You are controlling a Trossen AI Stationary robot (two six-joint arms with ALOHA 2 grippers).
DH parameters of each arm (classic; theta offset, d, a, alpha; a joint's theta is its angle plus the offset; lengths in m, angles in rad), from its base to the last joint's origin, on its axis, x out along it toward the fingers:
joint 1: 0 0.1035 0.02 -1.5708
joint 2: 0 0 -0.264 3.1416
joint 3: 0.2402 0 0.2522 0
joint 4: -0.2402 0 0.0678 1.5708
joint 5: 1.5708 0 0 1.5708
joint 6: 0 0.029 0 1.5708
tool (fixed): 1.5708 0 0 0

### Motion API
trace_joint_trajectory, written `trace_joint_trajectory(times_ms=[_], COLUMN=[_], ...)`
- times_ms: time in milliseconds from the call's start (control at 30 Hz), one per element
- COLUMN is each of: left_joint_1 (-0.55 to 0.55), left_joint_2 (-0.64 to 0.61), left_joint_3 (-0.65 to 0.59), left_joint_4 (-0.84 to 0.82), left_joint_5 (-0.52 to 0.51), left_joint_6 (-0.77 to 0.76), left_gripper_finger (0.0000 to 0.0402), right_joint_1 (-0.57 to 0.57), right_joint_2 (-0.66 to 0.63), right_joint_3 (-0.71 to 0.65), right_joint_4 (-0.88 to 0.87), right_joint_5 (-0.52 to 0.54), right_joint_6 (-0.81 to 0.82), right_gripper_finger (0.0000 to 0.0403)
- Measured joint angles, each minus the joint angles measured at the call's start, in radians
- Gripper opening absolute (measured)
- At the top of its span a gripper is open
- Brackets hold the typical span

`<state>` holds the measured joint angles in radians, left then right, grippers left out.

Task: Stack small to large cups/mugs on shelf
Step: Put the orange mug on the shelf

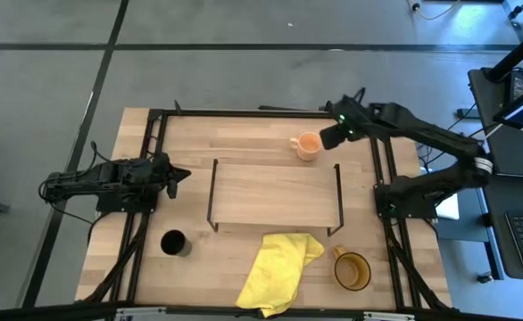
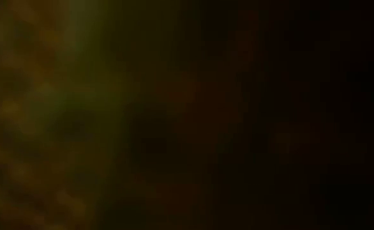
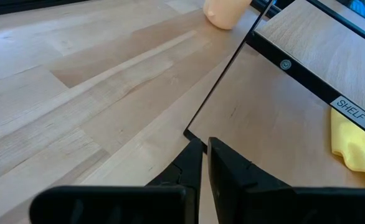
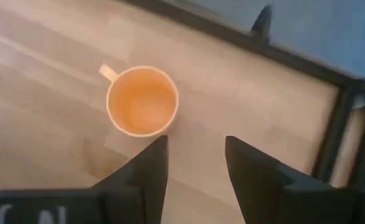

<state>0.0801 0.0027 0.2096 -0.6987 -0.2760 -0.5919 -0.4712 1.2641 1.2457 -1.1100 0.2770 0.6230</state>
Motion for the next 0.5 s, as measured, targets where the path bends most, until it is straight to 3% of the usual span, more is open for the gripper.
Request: trace_joint_trajectory(times_ms=[267, 500], left_joint_1=[0.000, 0.000], left_joint_2=[0.000, 0.000], left_joint_3=[0.000, 0.000], left_joint_4=[0.000, 0.000], left_joint_5=[0.000, 0.000], left_joint_6=[0.000, 0.000], left_gripper_finger=[0.0021, 0.0021], right_joint_1=[-0.137, -0.138], right_joint_2=[0.187, 0.275], right_joint_3=[0.000, 0.000], right_joint_4=[0.028, 0.100], right_joint_5=[-0.202, -0.260], right_joint_6=[-0.119, -0.157], right_gripper_finger=[0.0161, 0.0162])
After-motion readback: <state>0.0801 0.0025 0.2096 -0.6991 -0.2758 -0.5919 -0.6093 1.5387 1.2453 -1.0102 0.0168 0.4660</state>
